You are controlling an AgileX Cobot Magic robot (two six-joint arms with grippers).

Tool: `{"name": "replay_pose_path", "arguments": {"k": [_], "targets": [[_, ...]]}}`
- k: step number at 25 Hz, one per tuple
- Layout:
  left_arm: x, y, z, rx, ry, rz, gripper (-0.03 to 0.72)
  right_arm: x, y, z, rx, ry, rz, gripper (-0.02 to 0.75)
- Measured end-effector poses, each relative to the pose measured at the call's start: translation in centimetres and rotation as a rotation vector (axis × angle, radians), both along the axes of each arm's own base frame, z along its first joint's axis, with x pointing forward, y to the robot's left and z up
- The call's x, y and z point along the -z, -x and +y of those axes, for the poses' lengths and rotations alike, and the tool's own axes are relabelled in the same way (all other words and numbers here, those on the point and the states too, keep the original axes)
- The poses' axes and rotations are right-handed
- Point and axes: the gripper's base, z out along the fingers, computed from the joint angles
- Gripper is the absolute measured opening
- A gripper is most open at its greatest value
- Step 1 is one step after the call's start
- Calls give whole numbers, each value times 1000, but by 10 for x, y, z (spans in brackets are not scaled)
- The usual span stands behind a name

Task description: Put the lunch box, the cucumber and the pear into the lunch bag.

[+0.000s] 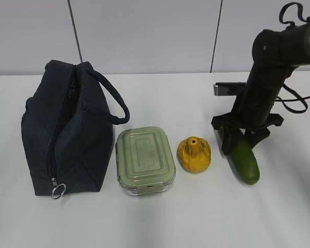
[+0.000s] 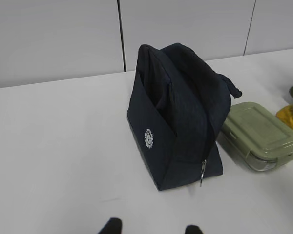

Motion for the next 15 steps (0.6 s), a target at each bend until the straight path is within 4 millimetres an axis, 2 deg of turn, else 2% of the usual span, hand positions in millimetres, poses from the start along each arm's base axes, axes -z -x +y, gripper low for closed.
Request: {"name": "replay_pose_path", "arguments": {"k": [3,6,7,9,11,13,15], "targets": [[0,0,0,0,0,0,242,-45,-5,6,-8,-43,-132,342],[0,0,0,0,0,0,242,-91,-6,26,-57,-116,-263,341],[0,0,0,0,0,0,242,-109,-6,40,-90,-155,-313,341],[0,0,0,0,0,0,242,-132,-2,67,-138,-221,-371,341],[0,0,0,0,0,0,242,-156,6,106,-214,-305,-431,341],[0,0,0,0,0,0,242,-174,18,139,-286,-355,-485,341],[0,0,0,0,0,0,242,-189,29,165,-331,-400,-537,340]]}}
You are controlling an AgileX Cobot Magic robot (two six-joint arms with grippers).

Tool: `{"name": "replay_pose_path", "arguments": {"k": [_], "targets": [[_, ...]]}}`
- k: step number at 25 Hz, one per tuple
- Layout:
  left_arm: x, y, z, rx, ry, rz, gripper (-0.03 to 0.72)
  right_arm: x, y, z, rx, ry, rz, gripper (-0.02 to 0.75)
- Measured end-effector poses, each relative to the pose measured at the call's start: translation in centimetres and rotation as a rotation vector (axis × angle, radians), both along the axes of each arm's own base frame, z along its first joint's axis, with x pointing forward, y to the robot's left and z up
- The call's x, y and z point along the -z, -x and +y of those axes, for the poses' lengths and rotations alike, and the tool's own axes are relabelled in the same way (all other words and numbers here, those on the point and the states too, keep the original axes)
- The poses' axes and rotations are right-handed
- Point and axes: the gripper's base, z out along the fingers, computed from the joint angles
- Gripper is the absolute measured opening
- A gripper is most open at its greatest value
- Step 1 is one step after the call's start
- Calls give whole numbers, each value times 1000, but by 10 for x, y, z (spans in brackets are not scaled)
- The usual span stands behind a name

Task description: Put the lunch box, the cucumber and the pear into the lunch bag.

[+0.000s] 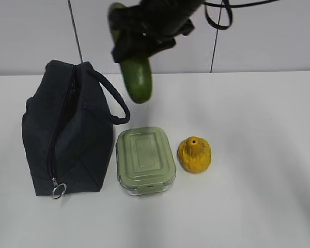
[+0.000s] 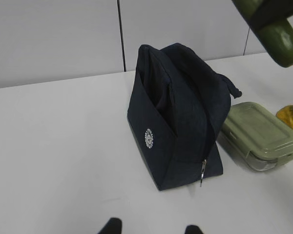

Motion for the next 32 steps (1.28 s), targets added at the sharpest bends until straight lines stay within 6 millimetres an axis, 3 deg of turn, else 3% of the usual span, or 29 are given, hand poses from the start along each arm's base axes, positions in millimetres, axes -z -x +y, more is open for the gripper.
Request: {"name": "replay_pose_path", "arguments": {"k": [1,2,6,13,26,30,32], "targets": [[0,0,0,0,0,0,242,0,0,0,0,0,0,340],[0,0,0,0,0,0,242,-7,8,22,-31,-43,-25,340],[0,0,0,0,0,-1,242,2,11,52,-56,-99,-38,339],[0,0,0,0,0,-1,242,26,5,78,-42,-144,-42,339],[-2,-1,-3,17,32,-13,242,36,-5,84,-3,-176,-80,339],[-21,-11,-10,56,124,-57,243,54,-9,87,-9,-127,-72,339],[-31,-28,-13,67,181,-44,266,65,-12,88,-11,-102,-65,339]]}}
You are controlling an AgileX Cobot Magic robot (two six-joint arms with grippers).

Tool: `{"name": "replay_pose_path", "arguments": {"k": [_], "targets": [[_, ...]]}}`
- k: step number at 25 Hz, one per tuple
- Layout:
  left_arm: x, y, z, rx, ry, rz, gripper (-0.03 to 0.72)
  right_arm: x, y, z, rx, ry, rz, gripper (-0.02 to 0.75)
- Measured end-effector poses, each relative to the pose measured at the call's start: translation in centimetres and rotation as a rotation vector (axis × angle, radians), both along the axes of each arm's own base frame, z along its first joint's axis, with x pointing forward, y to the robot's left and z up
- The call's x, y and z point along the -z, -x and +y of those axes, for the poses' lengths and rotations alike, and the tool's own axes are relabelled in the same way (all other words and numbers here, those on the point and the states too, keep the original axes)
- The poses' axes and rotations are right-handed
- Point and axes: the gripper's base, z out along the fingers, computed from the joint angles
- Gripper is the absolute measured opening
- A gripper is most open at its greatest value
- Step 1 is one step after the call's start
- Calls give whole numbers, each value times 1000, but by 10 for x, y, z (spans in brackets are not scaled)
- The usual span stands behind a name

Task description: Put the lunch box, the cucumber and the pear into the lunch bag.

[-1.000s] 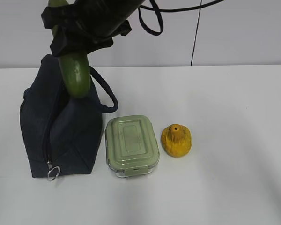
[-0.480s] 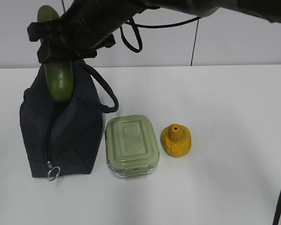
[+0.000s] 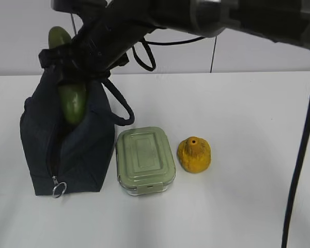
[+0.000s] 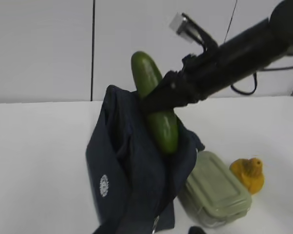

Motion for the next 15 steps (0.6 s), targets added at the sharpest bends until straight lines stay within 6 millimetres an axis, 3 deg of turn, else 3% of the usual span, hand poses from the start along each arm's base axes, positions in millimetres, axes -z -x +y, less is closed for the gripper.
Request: {"name": "replay_pose_path", "arguments": {"k": [7,11,15], "targets": [[-7,-92,-9,51,74,174,429,11,-3,0,3,38,-2,338],[-2,-140,-12,95,38,271,446,12,-4,-1,10,55,-1,338],[5,-172,-15,128,33,332,447,15,-4,-1,10,65,7,338]]}}
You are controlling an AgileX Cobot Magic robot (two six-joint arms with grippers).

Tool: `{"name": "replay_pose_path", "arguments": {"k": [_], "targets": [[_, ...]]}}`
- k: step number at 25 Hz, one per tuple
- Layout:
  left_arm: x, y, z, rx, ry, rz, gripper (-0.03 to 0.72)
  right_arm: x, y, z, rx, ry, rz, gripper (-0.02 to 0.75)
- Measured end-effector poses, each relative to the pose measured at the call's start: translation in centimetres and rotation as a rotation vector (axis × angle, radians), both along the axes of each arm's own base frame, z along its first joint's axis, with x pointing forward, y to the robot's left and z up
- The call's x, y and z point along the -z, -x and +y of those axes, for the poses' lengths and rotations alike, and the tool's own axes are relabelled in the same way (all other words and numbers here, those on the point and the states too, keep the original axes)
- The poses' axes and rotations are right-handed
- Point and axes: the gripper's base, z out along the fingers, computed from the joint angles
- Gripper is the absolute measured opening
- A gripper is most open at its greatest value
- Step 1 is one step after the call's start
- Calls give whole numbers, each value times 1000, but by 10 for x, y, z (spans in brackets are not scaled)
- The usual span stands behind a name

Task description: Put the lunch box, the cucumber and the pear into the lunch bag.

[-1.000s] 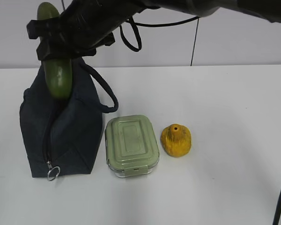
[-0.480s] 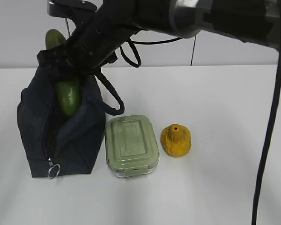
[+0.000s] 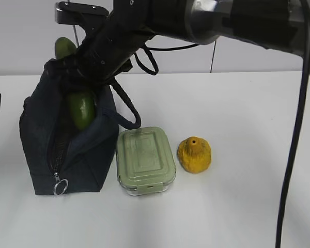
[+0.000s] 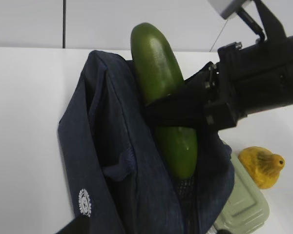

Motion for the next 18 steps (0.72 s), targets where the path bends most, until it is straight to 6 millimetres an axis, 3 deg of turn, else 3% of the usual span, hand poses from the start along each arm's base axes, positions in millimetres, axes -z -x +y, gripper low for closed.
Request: {"name": "replay_pose_path", "arguments": {"k": [9,18], "targets": [[38,-38,-4,59,-14,166,448,8,-1,1,1,17,11,338],[54,-53,-12,110,-20,200,445,8,-1,1,10,13,18,338]]}}
